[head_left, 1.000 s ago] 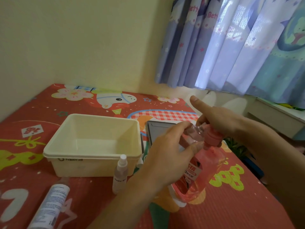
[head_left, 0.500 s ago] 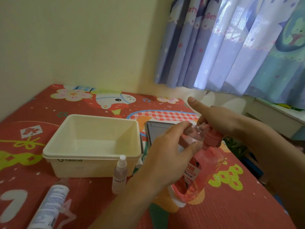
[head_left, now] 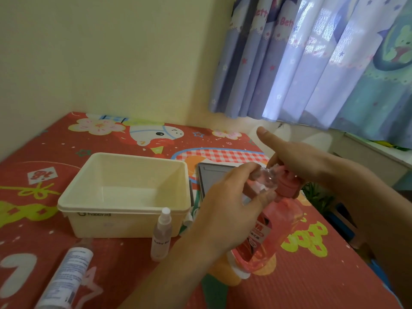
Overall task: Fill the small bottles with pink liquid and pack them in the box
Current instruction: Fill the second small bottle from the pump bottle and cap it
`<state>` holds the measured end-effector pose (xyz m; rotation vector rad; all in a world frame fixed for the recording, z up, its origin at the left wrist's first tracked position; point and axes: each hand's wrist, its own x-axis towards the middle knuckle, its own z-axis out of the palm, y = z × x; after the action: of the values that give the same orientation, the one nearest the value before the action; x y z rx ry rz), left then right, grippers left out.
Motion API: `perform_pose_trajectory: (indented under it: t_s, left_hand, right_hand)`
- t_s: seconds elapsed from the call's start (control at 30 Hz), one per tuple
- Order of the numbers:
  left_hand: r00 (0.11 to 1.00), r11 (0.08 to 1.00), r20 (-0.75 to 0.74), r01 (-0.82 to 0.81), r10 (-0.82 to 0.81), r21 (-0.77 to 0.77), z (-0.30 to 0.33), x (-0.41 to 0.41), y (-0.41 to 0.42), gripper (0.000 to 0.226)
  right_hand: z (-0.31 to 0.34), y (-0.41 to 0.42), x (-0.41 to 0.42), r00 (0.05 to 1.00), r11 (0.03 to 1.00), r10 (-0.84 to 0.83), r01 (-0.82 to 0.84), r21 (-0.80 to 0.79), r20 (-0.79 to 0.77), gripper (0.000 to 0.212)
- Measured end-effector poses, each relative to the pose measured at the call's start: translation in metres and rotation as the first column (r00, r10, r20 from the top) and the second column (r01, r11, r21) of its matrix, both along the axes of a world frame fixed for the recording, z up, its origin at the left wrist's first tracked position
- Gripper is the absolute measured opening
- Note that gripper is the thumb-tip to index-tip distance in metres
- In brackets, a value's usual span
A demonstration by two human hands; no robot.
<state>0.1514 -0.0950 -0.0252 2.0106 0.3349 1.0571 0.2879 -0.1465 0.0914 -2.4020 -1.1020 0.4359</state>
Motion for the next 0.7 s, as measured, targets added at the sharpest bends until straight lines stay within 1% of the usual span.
perform_pose_trajectory:
  t_s: [0.07, 0.13, 0.2, 0.3, 0.4, 0.5, 0.57, 0.7]
  left_hand:
    - [1.000, 1.000, 0.008, 0.004, -0.004, -0.003, 0.000, 0.000, 0.000, 0.037]
    - [1.000, 1.000, 0.012, 0.002, -0.002, -0.013, 0.000, 0.000, 0.000, 0.033]
    - [1.000, 1.000, -0.001, -0.010, 0.010, -0.015, -0.001, 0.001, 0.000, 0.037]
    - [1.000, 1.000, -0.023, -0.009, 0.008, -0.014, -0.003, 0.002, -0.001, 0.039]
    - [1.000, 1.000, -0.021, 0.006, -0.006, -0.017, -0.002, 0.001, 0.000, 0.039]
    - [1.000, 1.000, -0.008, 0.001, -0.001, -0.008, 0.000, 0.000, -0.001, 0.043]
    - [1.000, 1.000, 0.001, -0.002, 0.002, -0.014, 0.000, 0.001, -0.001, 0.042]
    - [1.000, 0.999, -0.015, 0.016, -0.016, -0.036, -0.002, 0.002, -0.002, 0.038]
  right_hand:
    - [0.001, 0.000, -0.002, 1.000, 1.000, 0.012, -0.012, 0.004, -0.015, 0.090]
    - [-0.002, 0.000, -0.002, 0.999, 0.999, 0.014, -0.016, 0.031, 0.049, 0.089]
    - [-0.007, 0.002, 0.001, 0.992, 0.998, 0.011, -0.018, 0.057, 0.123, 0.088]
    - [-0.013, 0.001, 0.004, 0.987, 0.997, 0.020, -0.032, 0.076, 0.161, 0.085]
    - [-0.008, 0.002, 0.003, 0.994, 0.999, 0.024, -0.028, 0.033, 0.109, 0.082]
    - [0.001, 0.001, 0.002, 0.999, 0.999, 0.029, -0.029, -0.016, -0.027, 0.085]
    - [0.002, 0.001, 0.002, 0.999, 1.000, 0.026, -0.027, -0.013, -0.046, 0.083]
    - [-0.009, 0.004, 0.003, 0.991, 0.999, 0.017, -0.023, 0.042, 0.134, 0.080]
